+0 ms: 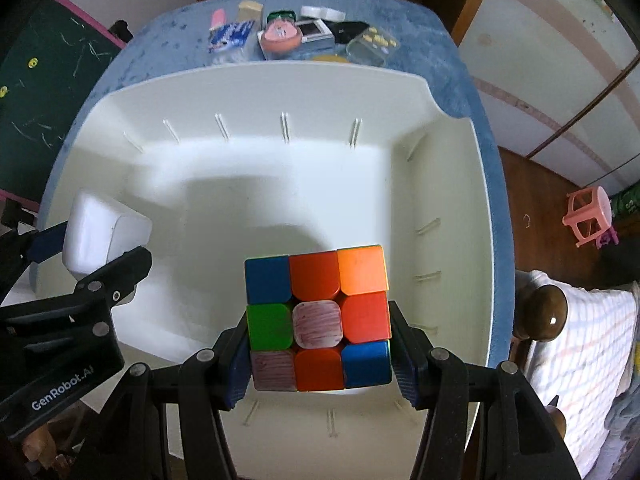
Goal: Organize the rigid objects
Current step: 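Carry the white cube and Rubik's cube with both tools over the white tray, then lower both objects into the tray and open both tools, then move the left tool to the blue floss box while the right tool reaches the clear sticker box, then grasp the blue floss box with the left tool while the right tool grasps the clear sticker box, then carry the floss box and clear sticker box with both tools over the tray, then lower both boxes into the tray and open both tools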
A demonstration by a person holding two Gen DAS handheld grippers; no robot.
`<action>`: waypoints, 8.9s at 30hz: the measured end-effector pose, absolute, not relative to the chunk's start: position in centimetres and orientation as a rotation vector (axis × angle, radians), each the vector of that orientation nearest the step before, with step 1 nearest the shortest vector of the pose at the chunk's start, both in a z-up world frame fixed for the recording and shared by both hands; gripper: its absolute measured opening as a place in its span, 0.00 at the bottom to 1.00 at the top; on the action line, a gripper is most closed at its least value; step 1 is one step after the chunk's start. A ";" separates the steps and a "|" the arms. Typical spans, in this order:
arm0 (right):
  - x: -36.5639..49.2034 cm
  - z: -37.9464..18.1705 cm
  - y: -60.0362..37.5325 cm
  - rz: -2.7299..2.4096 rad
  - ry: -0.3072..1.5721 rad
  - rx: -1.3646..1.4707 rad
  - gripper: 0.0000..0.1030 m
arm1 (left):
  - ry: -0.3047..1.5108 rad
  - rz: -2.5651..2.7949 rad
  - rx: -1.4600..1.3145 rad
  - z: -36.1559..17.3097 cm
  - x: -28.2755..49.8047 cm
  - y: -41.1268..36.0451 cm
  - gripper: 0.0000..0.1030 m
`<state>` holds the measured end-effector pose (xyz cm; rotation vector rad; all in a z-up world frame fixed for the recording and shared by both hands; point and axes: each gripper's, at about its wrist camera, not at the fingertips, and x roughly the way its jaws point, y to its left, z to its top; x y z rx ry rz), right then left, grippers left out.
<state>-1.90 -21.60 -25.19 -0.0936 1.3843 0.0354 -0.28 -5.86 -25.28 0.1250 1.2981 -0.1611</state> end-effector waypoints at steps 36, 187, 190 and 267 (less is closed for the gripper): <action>-2.2 -23.8 -22.9 0.038 1.345 -0.085 0.70 | 1.277 -0.107 0.145 -24.1 -0.7 -5.5 0.91; 15.2 -8.2 -26.8 0.163 1.196 0.264 0.49 | 1.120 -0.107 -0.041 -7.2 14.8 -3.0 0.64; 13.2 -6.6 -26.5 0.189 1.173 0.247 0.49 | 1.120 -0.129 -0.026 -6.6 12.9 -3.5 0.64; 1.4 -14.4 -23.3 0.129 1.171 0.015 0.67 | 1.148 -0.156 0.043 -13.7 3.0 -4.3 0.85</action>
